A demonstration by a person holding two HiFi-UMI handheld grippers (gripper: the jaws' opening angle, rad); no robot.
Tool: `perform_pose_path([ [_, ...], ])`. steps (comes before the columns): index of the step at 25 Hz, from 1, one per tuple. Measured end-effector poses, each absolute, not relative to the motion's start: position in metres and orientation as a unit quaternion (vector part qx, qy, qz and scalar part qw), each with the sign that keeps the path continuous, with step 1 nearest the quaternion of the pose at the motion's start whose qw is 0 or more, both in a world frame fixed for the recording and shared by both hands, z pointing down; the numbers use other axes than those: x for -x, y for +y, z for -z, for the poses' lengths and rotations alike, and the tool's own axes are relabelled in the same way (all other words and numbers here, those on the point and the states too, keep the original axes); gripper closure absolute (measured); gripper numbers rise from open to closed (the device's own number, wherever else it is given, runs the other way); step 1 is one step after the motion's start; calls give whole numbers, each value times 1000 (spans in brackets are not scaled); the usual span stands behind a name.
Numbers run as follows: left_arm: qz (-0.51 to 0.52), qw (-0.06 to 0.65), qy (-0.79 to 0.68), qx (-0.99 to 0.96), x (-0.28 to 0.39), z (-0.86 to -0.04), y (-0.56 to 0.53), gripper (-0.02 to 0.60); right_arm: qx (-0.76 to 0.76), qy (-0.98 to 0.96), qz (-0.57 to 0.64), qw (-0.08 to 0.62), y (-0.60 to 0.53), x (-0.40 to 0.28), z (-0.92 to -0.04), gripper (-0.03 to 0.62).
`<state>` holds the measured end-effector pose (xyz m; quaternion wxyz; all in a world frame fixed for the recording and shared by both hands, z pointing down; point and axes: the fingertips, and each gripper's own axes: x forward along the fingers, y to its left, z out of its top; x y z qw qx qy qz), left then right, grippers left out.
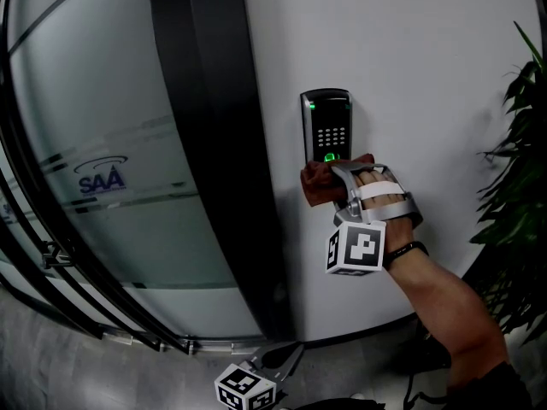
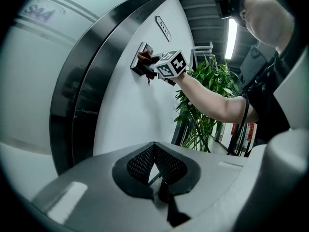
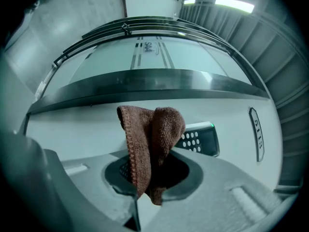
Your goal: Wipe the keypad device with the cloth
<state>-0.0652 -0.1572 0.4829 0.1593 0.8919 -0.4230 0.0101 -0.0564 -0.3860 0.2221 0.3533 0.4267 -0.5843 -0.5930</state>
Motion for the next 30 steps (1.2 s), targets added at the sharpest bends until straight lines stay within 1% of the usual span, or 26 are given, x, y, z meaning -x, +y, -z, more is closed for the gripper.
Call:
perform_pose_path([
  [17,-11,154,-414,-897,68,-480,-153,565,-413,-590,581,378,-384,52,-260,539],
  [21,-13,156,-408,-900,72,-480,-150,565,-405,-595,570,395,-385,52,-273,539],
  [26,-13,156,-396,-905,80,-479,-143,565,-401,-615,535,418,-385,44,-297,539],
  [28,-17,158,-388,-908,83,-481,-140,565,-405,-635,511,414,-379,39,-304,539],
  [30,-20,161,-379,-911,86,-486,-137,565,-405,-682,463,396,-367,34,-316,539],
])
